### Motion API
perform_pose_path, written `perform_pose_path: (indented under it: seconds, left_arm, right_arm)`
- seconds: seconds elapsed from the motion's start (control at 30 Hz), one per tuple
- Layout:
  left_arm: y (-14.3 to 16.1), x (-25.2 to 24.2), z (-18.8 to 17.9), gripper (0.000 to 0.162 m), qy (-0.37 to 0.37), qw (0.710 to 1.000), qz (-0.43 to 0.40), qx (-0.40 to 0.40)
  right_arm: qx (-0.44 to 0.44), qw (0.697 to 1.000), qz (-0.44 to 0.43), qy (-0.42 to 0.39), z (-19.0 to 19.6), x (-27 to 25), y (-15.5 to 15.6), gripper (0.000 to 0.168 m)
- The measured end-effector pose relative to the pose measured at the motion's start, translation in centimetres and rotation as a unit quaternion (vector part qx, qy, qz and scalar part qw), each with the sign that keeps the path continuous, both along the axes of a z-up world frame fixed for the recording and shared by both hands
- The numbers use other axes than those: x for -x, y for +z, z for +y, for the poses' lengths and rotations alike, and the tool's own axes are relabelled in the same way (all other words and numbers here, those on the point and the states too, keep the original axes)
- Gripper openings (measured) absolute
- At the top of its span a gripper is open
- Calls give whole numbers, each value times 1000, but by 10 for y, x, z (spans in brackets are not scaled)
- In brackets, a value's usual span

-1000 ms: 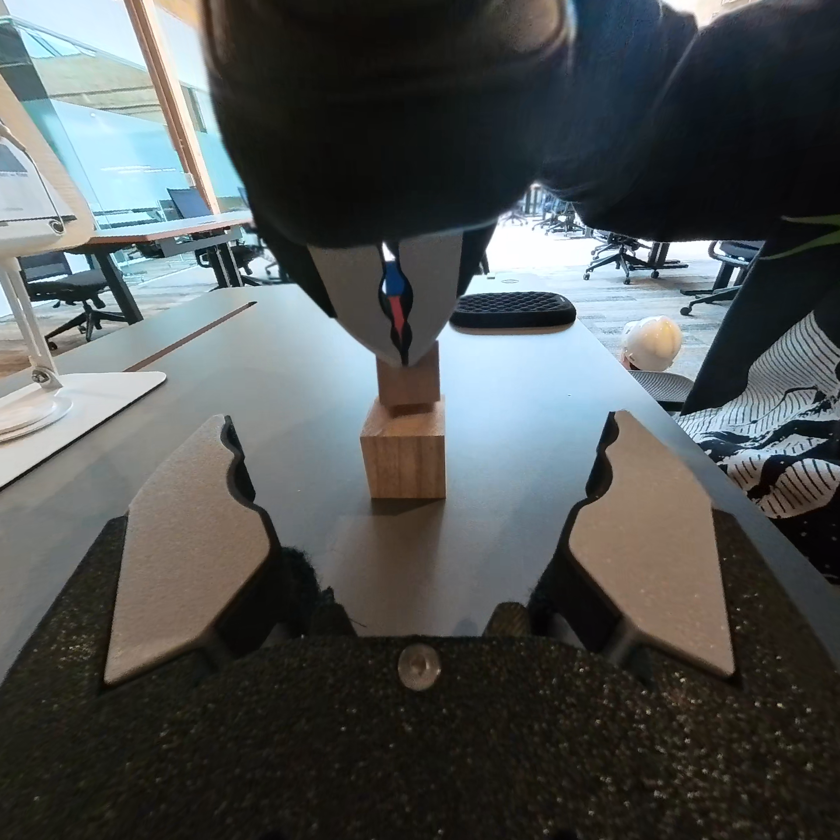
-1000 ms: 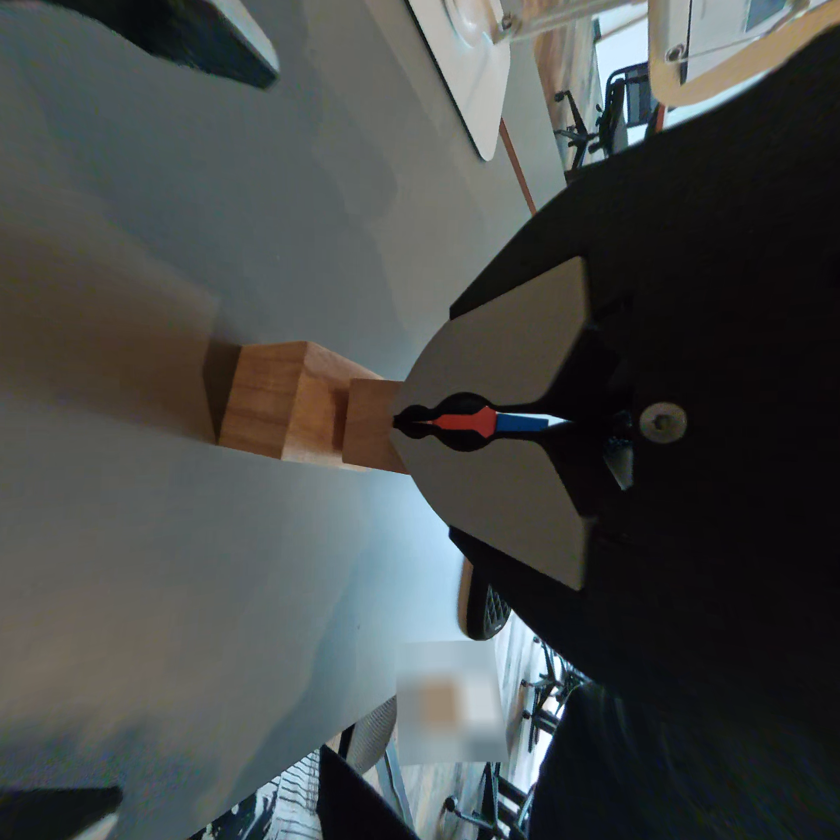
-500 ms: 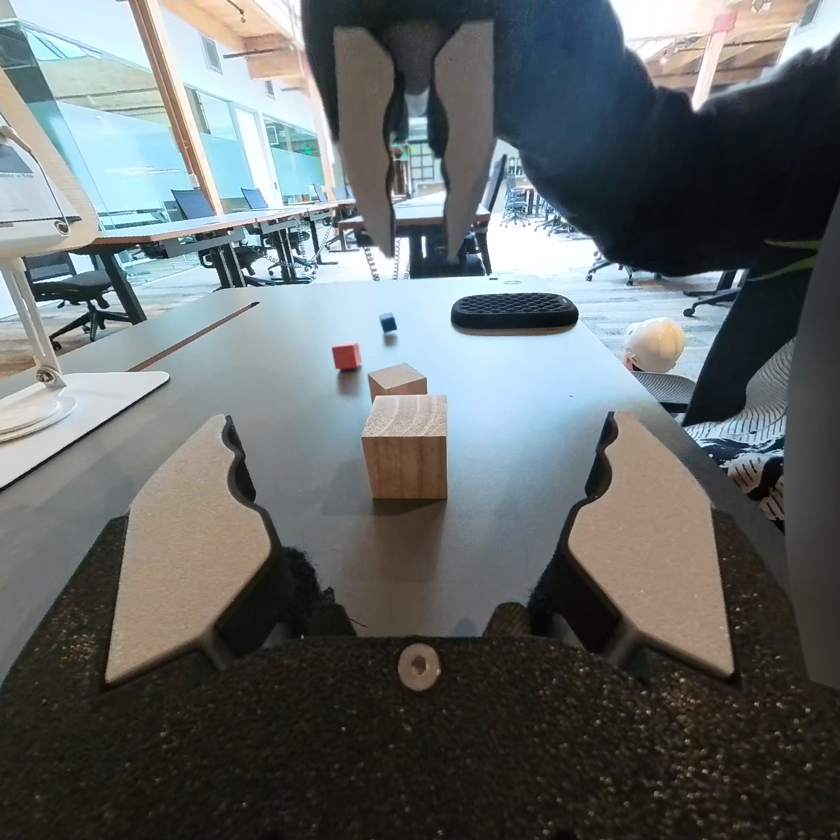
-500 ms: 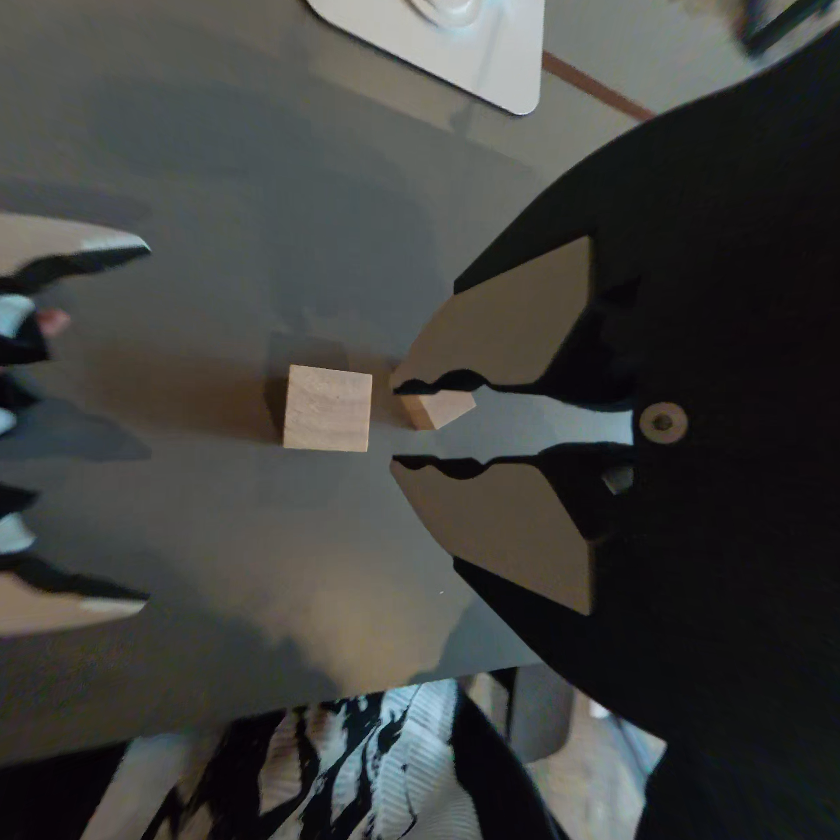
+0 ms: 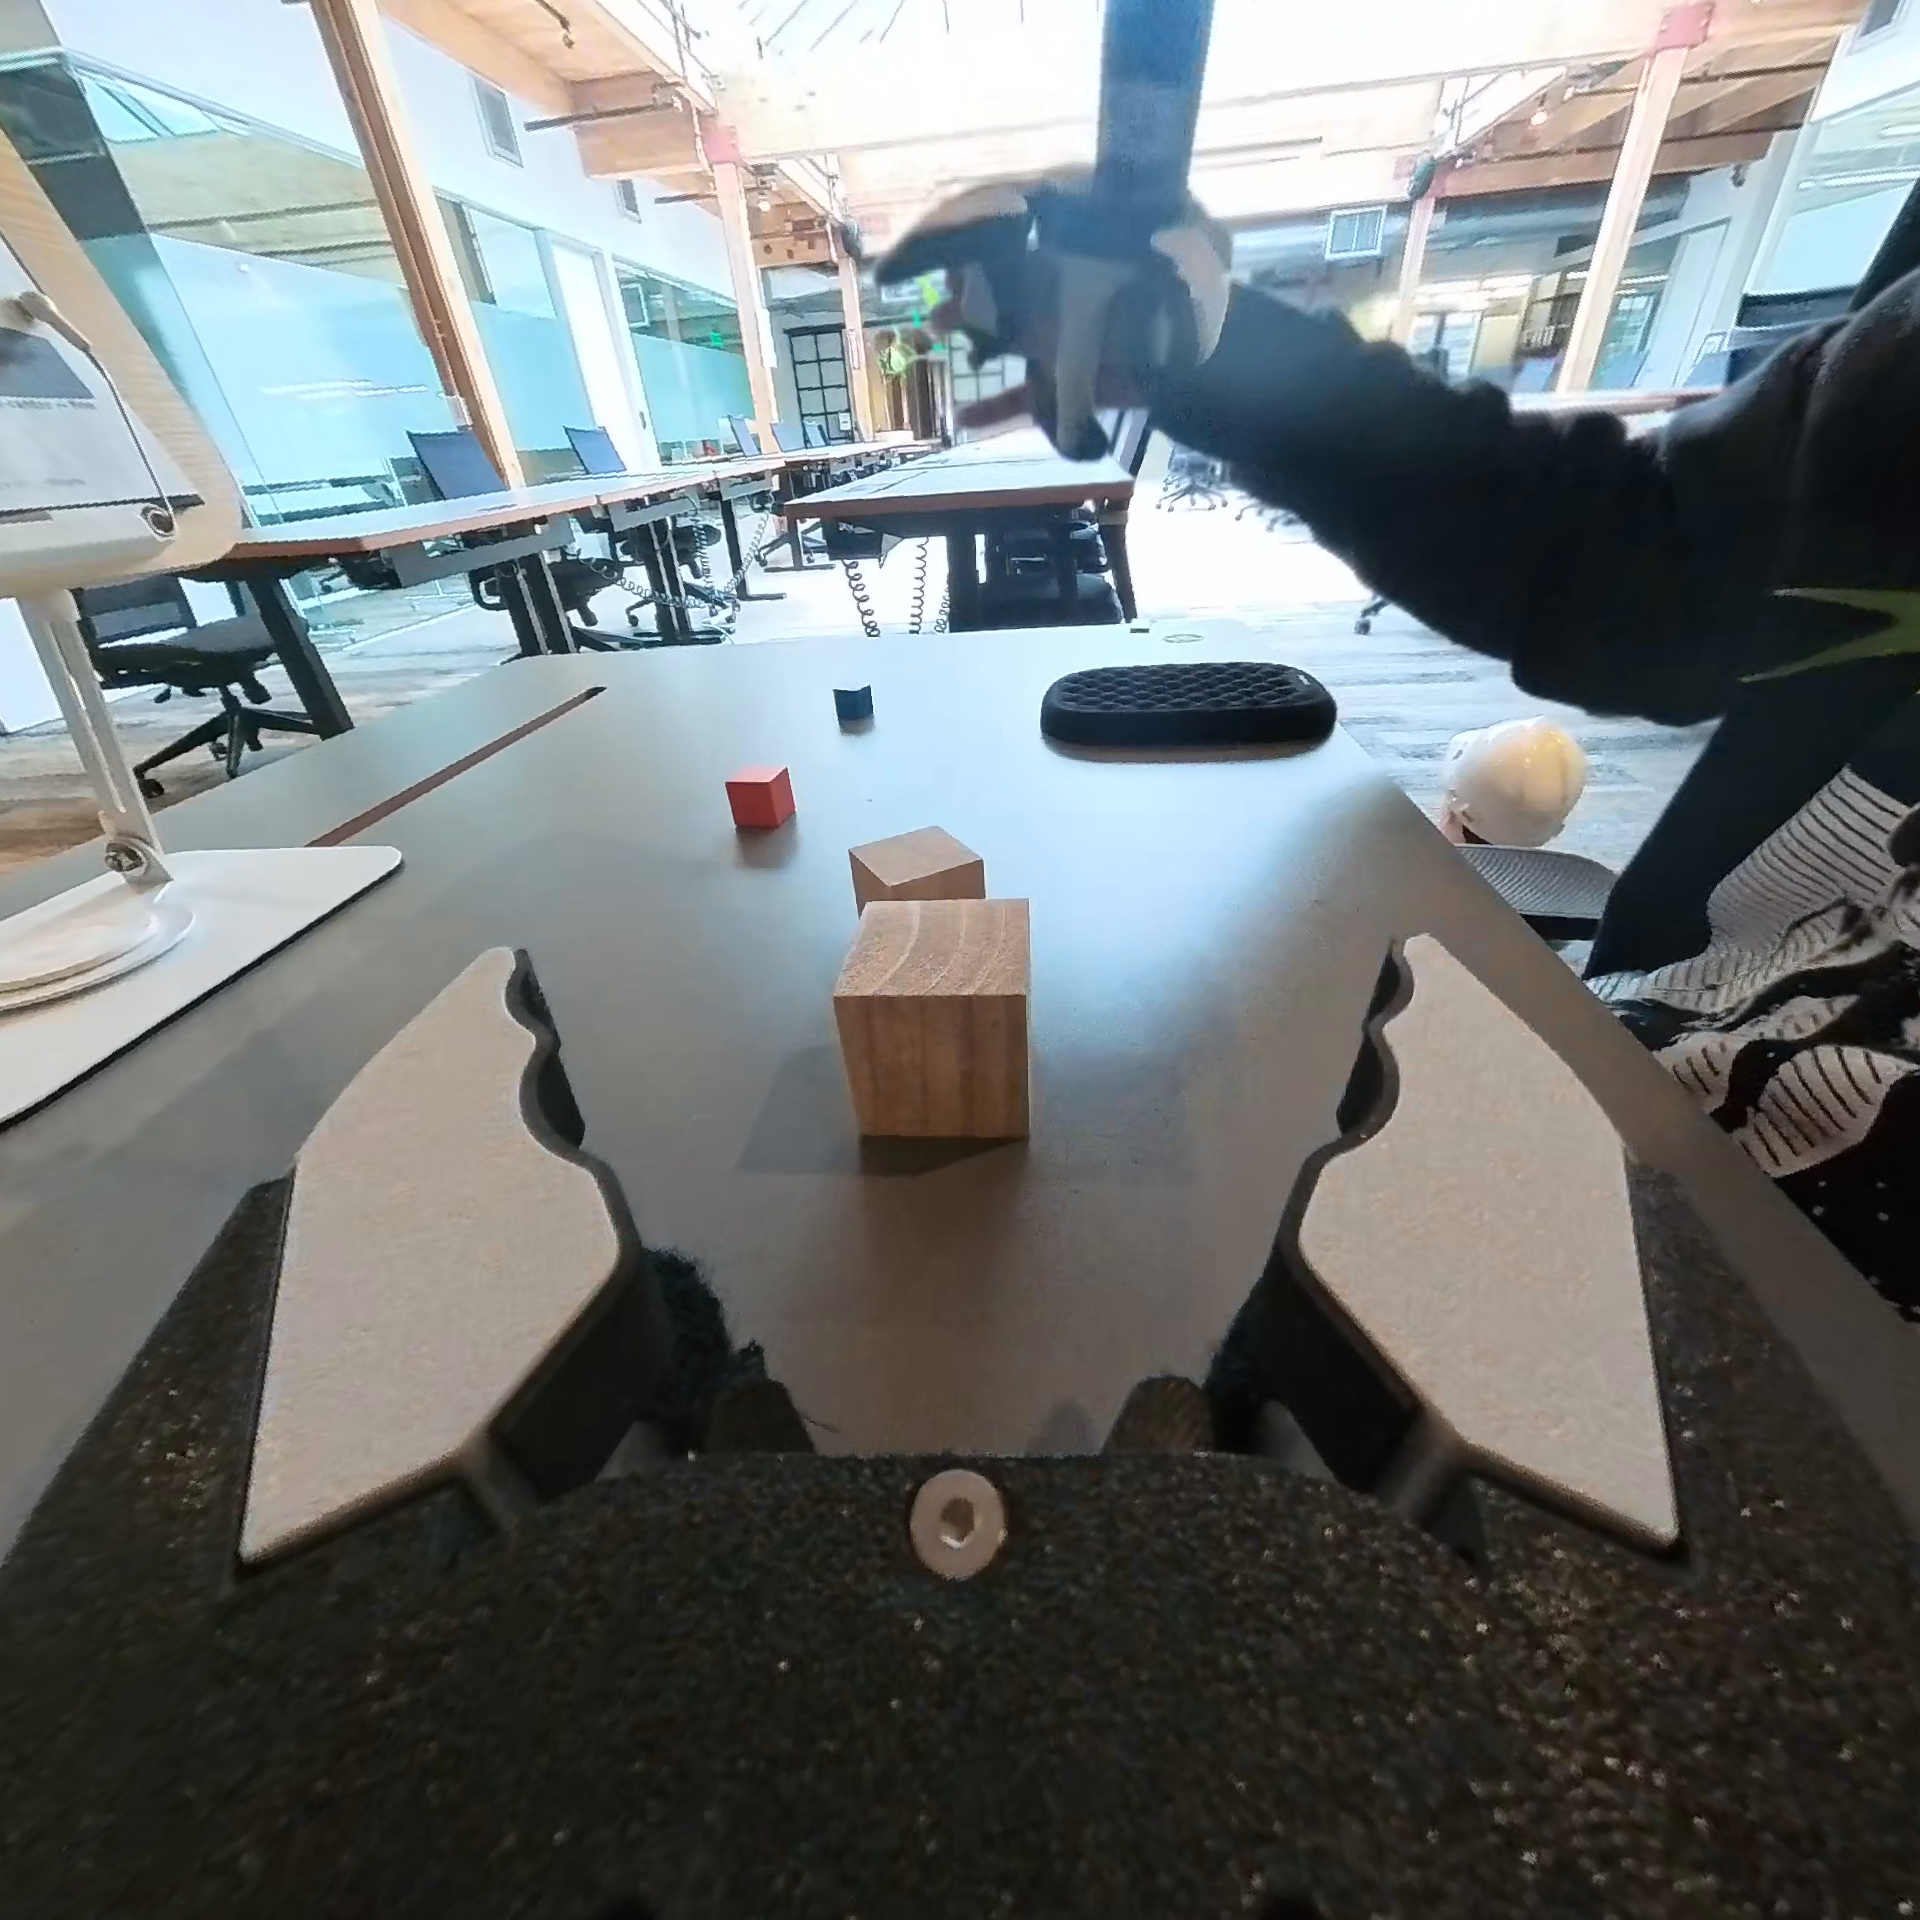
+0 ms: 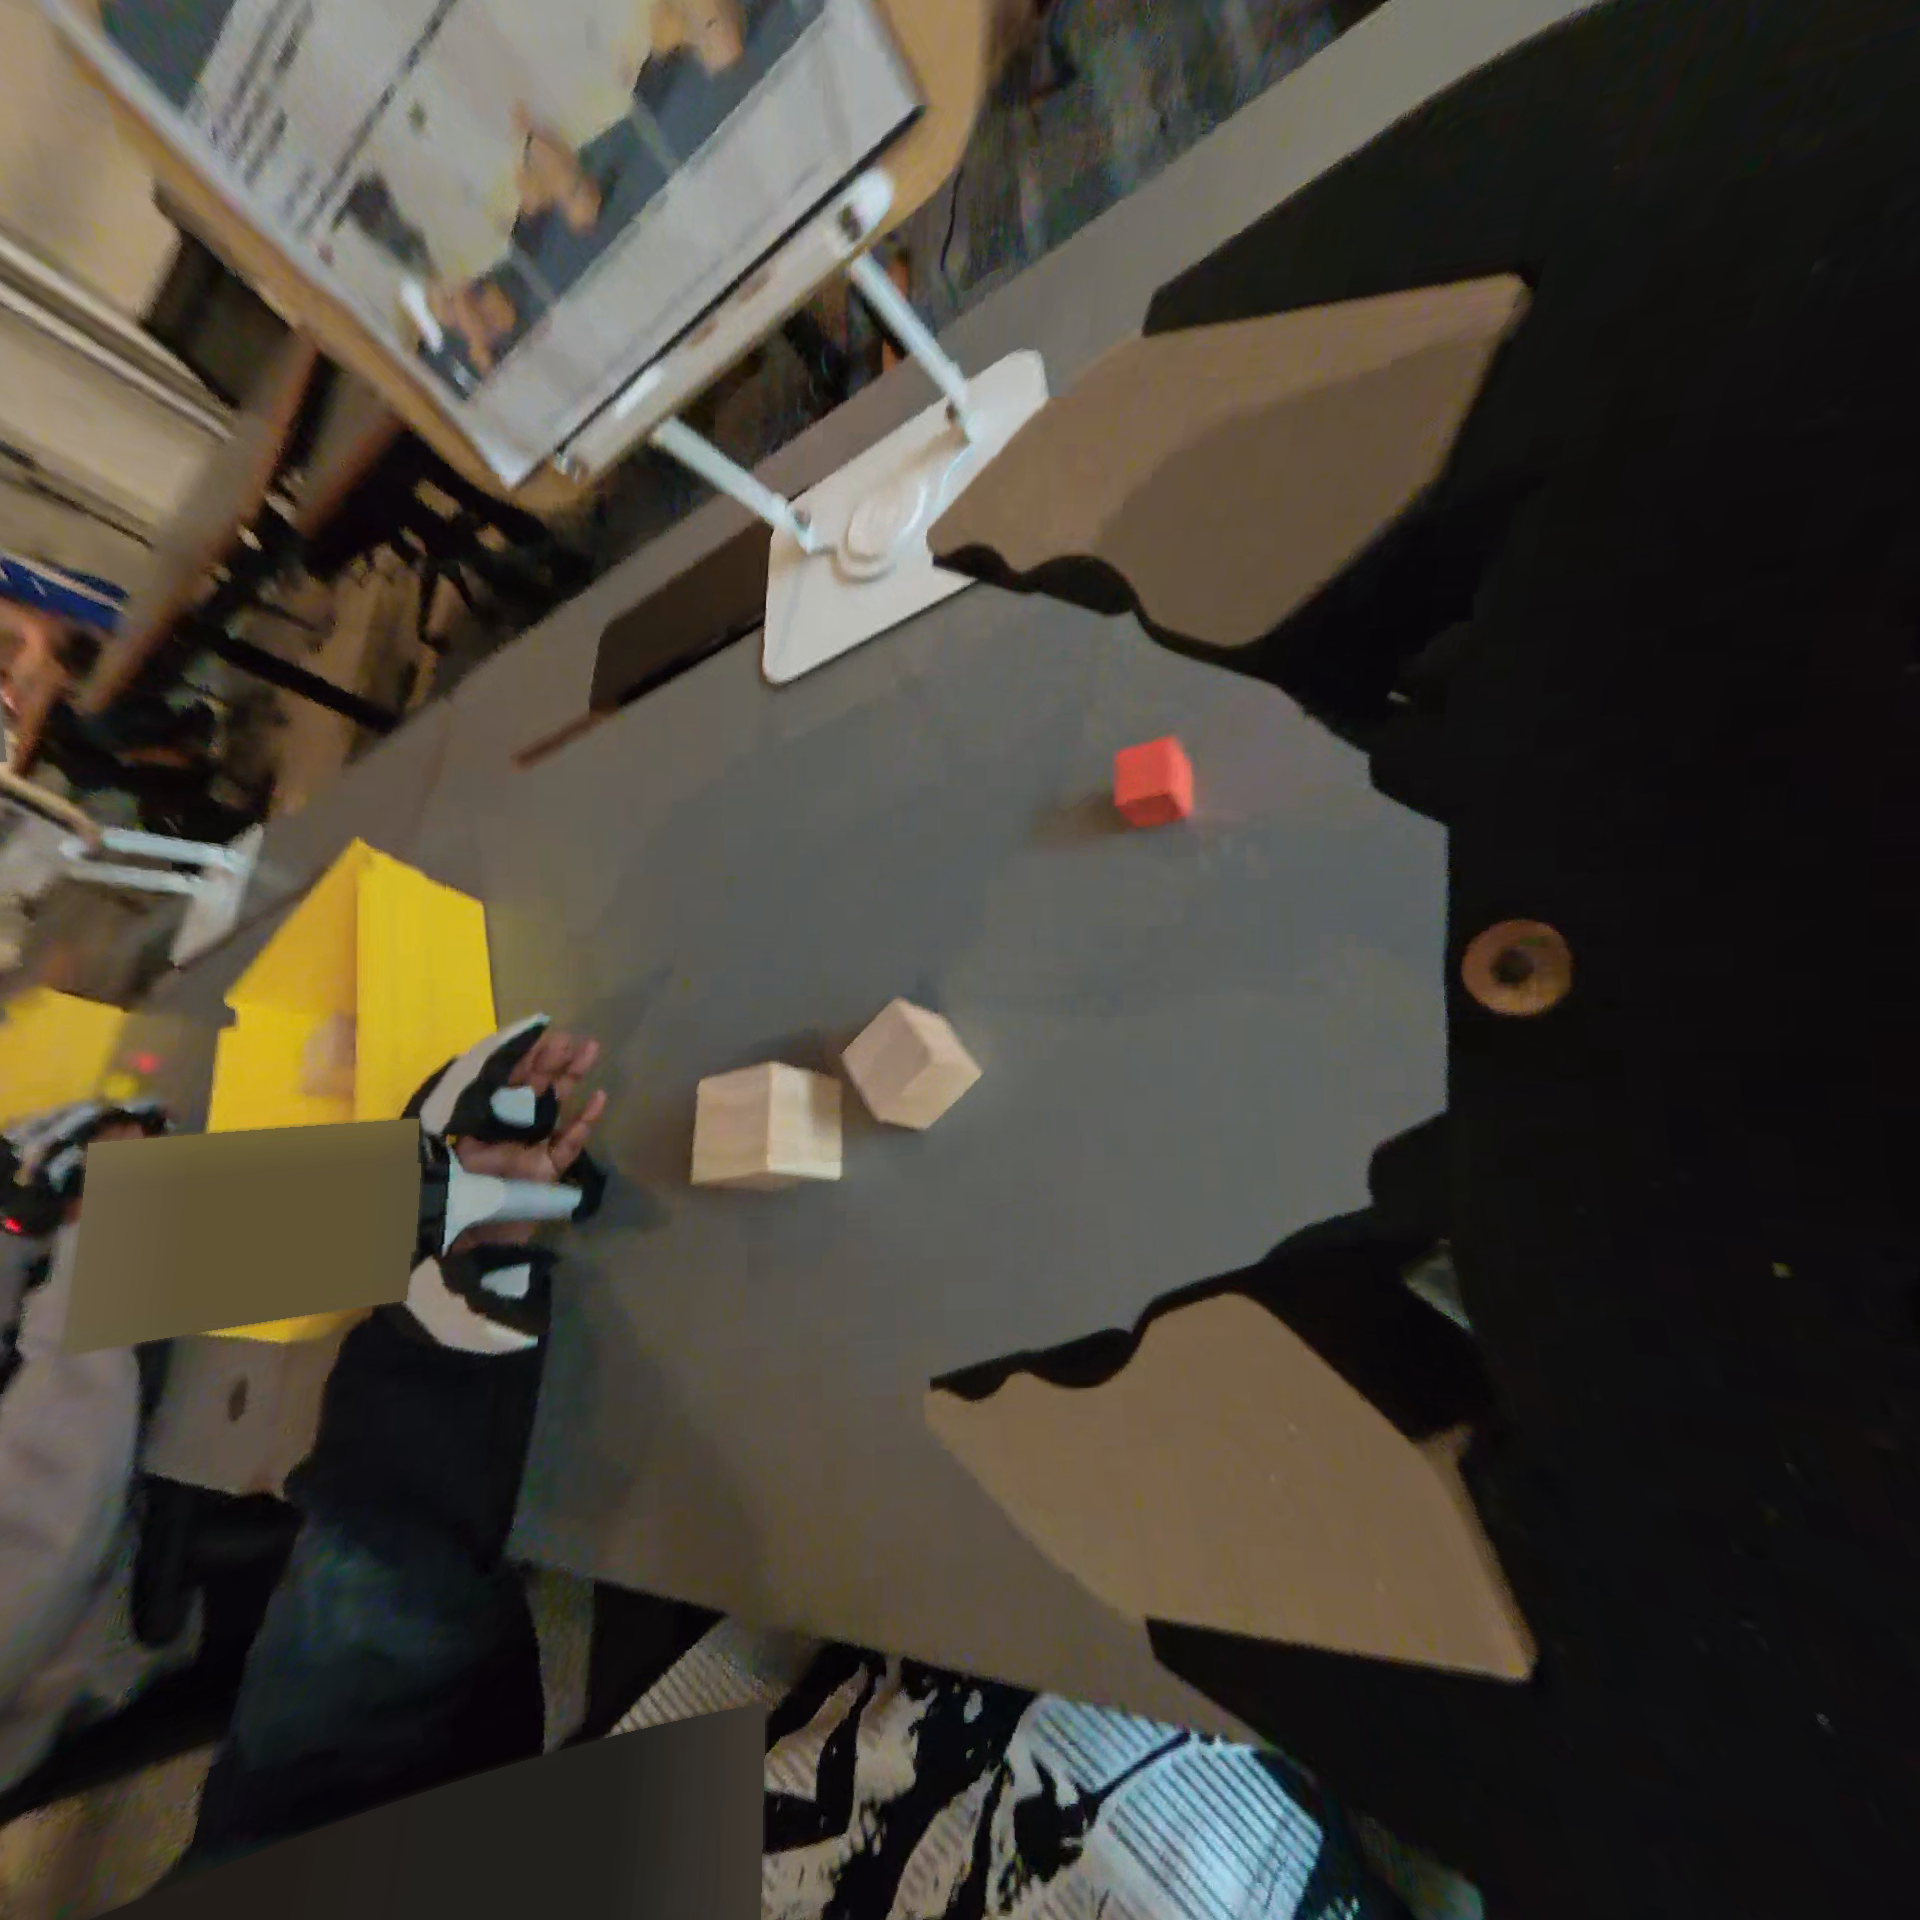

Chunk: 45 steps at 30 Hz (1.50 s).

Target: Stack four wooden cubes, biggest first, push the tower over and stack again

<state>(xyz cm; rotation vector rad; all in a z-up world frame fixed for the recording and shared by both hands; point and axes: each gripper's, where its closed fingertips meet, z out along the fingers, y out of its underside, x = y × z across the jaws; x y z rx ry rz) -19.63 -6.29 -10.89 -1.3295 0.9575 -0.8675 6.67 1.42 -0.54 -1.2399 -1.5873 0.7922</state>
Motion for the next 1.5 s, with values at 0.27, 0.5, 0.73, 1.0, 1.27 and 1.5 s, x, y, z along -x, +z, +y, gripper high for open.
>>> perform_pose_path:
  seconds: [0.27, 0.5, 0.73, 1.0, 1.27, 1.5]
  left_arm:
    - [1, 2, 2, 143, 5, 1000, -7, 5]
    - [0, 1, 2, 143, 3, 1000, -5, 8]
    - [0, 1, 3, 142, 5, 1000, -3, 8]
    - [0, 0, 2, 142, 3, 1000, -1, 5]
    - [0, 0, 2, 142, 5, 1000, -3, 3]
    - [1, 1, 3, 142, 7, 1000, -5, 4]
  right_arm:
    - [27, 986, 160, -49, 24, -73, -36, 145]
    - [57, 984, 170, -16, 6, -74, -69, 144]
    - [78, 979, 187, -4, -2, -73, -87, 141]
    - [87, 981, 173, 1, -3, -70, -94, 139]
    - [81, 984, 161, -4, -3, -67, -99, 140]
    - [75, 989, 130, -1, -5, -62, -108, 145]
